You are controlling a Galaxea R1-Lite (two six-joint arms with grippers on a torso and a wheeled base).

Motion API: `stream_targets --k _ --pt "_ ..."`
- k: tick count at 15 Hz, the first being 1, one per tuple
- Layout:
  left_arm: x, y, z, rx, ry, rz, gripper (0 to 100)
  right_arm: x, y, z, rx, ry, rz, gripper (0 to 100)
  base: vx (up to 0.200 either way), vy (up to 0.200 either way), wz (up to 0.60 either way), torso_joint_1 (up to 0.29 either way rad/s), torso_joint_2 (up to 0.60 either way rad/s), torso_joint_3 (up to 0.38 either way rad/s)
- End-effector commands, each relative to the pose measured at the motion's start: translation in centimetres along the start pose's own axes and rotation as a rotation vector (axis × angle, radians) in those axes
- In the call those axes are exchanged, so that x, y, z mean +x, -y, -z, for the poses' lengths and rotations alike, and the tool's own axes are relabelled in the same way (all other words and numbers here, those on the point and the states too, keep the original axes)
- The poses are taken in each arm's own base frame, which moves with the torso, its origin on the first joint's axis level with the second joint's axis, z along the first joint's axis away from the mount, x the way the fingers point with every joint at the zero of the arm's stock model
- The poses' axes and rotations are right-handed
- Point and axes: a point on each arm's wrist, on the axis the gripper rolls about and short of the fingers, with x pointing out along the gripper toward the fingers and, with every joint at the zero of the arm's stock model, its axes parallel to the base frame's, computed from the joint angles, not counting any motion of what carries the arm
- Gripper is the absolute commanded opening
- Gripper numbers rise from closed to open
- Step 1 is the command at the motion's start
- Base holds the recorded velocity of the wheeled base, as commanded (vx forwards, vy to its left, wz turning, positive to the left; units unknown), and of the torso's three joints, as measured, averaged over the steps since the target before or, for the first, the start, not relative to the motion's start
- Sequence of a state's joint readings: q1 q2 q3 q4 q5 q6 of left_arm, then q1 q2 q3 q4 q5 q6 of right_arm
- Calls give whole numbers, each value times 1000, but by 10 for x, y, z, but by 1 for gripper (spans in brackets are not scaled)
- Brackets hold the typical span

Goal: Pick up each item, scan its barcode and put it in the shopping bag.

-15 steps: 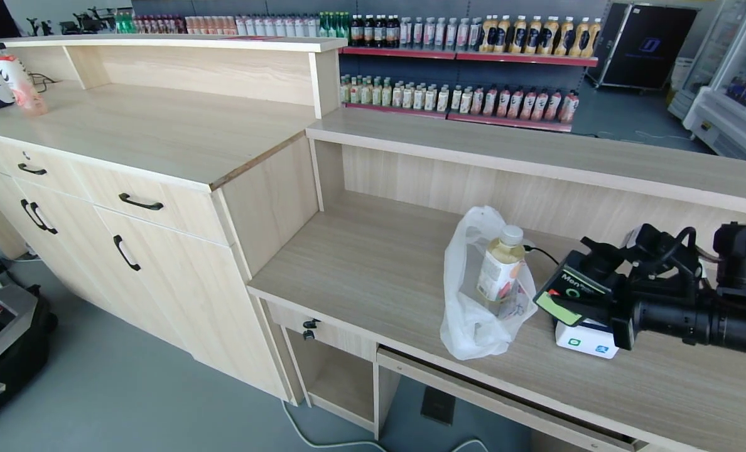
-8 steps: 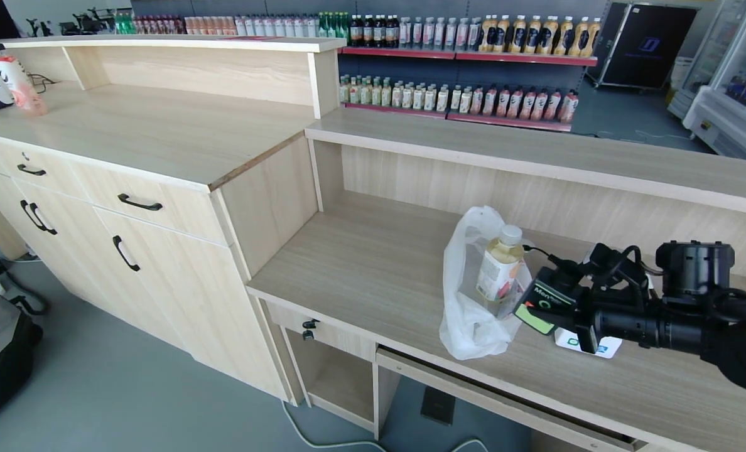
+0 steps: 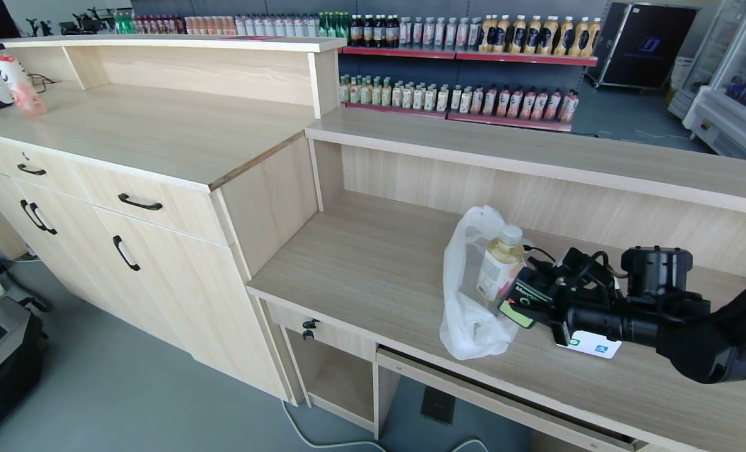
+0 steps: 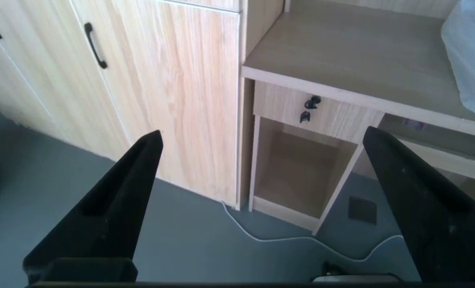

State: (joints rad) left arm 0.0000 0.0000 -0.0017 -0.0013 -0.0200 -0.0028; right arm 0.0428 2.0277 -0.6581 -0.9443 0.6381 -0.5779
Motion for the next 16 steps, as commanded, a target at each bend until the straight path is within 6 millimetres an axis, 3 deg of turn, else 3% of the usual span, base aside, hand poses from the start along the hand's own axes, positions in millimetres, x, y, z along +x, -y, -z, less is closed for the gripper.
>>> stream_targets --k 1,7,13,16 --pt "0 0 0 0 -1 0 100 14 3 11 10 -12 -13 0 0 0 0 0 0 0" --pt "0 0 0 0 -1 0 100 45 15 12 11 24 -24 0 0 0 0 0 0 0" --pt "0 0 0 -2 -1 0 100 64 7 35 31 -14 -65 0 0 0 0 0 0 0" --pt "0 0 0 0 -1 0 100 71 7 36 25 -5 -68 0 0 0 0 0 0 0"
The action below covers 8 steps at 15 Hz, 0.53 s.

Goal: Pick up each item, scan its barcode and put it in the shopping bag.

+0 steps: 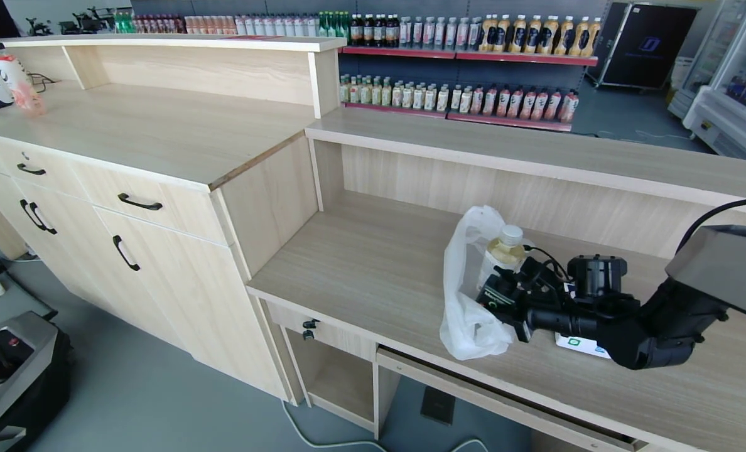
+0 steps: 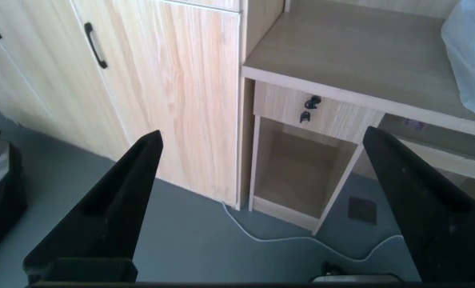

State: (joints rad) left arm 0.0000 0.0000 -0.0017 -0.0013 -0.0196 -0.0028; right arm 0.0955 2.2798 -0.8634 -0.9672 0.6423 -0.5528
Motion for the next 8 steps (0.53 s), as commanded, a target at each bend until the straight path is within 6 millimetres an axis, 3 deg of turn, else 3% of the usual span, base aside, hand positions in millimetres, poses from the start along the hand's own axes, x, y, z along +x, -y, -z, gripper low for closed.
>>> stream_targets --k 1,6,7,8 --pt "0 0 0 0 -1 0 100 6 0 3 1 -1 -7 0 0 0 0 0 0 0" --pt "0 0 0 0 -1 0 100 10 0 5 1 -5 -12 0 0 0 0 0 0 0" --pt "0 0 0 0 -1 0 100 10 0 5 2 -3 -12 100 0 0 0 0 0 0" --pt "0 0 0 0 -1 0 100 10 1 2 1 3 -8 100 0 0 0 0 0 0"
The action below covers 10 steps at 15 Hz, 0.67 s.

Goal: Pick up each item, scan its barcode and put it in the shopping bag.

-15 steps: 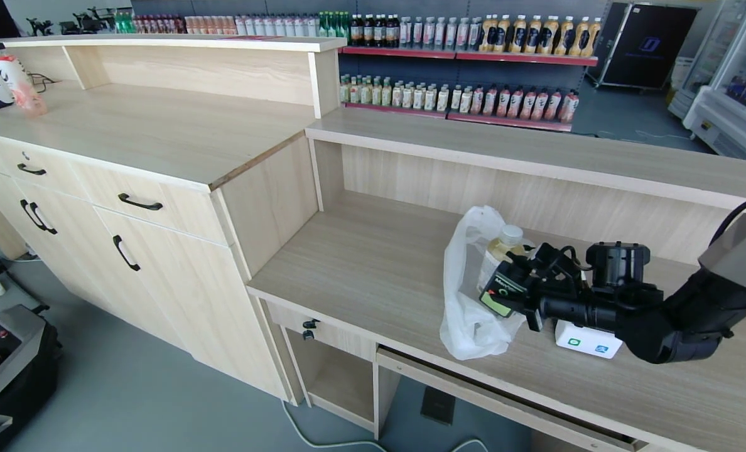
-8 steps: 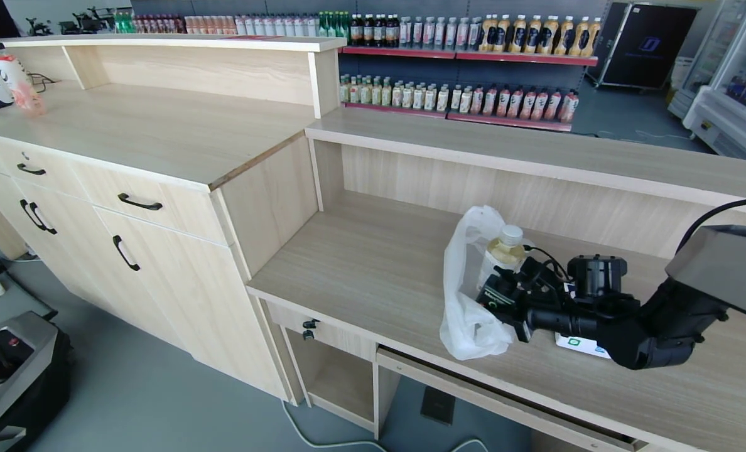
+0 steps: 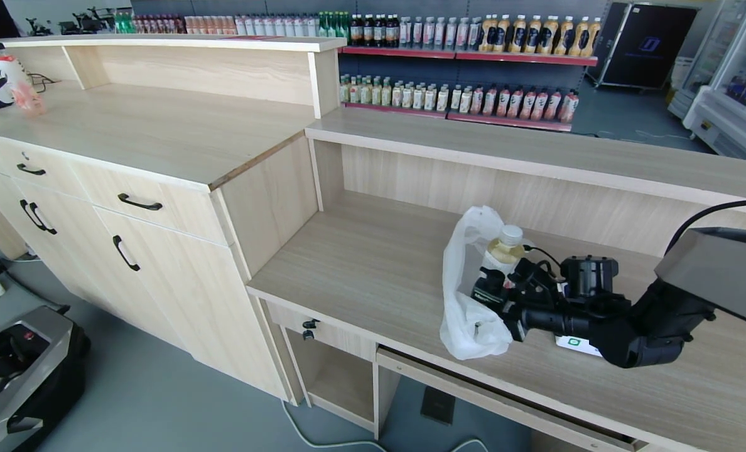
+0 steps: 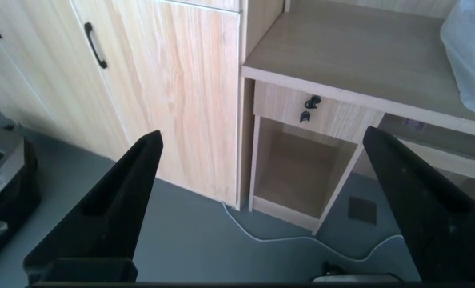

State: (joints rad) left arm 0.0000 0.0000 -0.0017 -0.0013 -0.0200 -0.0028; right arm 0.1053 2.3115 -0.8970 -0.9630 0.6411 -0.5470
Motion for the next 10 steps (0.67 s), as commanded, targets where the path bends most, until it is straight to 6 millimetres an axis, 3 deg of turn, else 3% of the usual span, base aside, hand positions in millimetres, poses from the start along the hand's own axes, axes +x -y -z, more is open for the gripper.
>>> stream_targets --k 1,3,7,8,10 --pt "0 0 0 0 -1 0 100 0 2 -4 -5 9 5 100 0 0 0 0 0 0" --pt "0 0 0 0 -1 0 100 -5 4 -18 -16 36 18 100 0 0 0 0 0 0" --pt "0 0 0 0 -1 0 100 -39 3 -72 -22 134 61 100 0 0 0 0 0 0" --pt "0 0 0 0 -1 0 100 -42 3 -74 -20 138 61 100 0 0 0 0 0 0" --pt "0 0 0 0 -1 0 100 -70 -3 -106 -34 201 91 100 0 0 0 0 0 0"
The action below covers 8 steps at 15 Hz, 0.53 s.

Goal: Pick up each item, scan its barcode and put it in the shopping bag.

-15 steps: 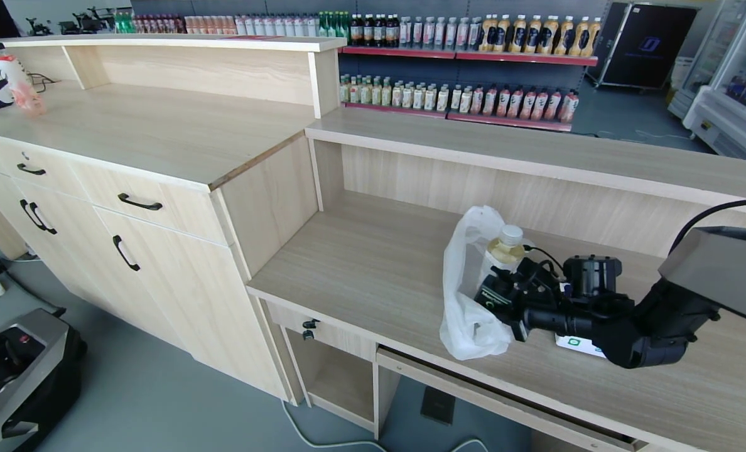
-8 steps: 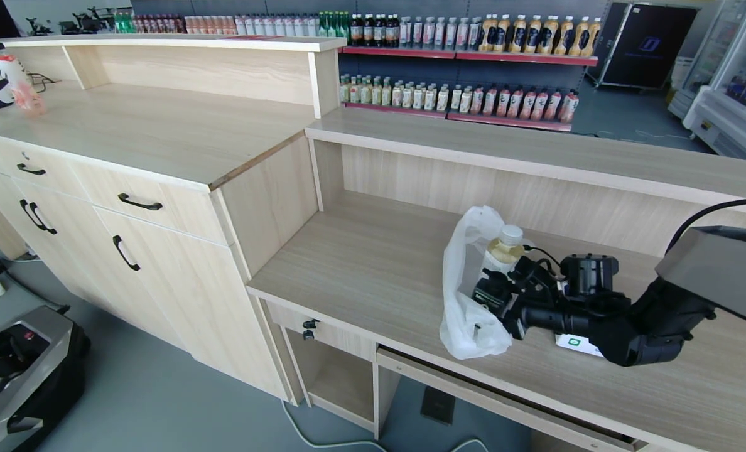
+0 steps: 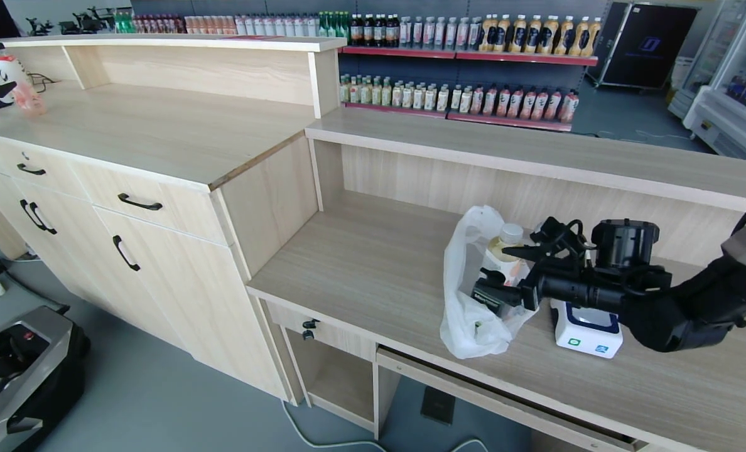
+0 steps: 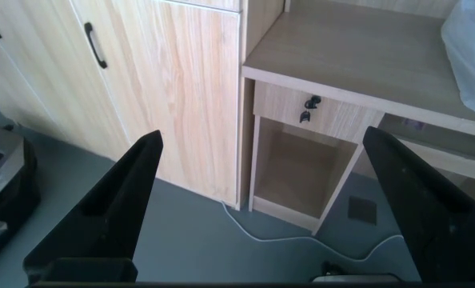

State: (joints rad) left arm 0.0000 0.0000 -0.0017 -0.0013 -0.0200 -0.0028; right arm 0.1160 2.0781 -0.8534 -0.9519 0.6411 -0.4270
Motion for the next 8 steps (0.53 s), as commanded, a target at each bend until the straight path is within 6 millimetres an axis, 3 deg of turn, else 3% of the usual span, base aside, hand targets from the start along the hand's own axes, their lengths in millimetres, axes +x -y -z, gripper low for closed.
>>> stream_targets --k 1,3,4,5,8 --pt "0 0 0 0 -1 0 100 -38 -8 -53 -68 102 45 100 0 0 0 0 0 0" --pt "0 0 0 0 -1 0 100 -62 -16 -71 -90 135 72 100 0 0 0 0 0 0" --pt "0 0 0 0 -1 0 100 -89 -17 -84 -118 161 125 100 0 0 0 0 0 0" --pt "0 0 0 0 -1 0 100 -100 -18 -87 -128 167 148 100 0 0 0 0 0 0" --pt "0 0 0 0 -1 0 100 -137 -11 -94 -175 155 278 100 0 0 -600 1 2 5"
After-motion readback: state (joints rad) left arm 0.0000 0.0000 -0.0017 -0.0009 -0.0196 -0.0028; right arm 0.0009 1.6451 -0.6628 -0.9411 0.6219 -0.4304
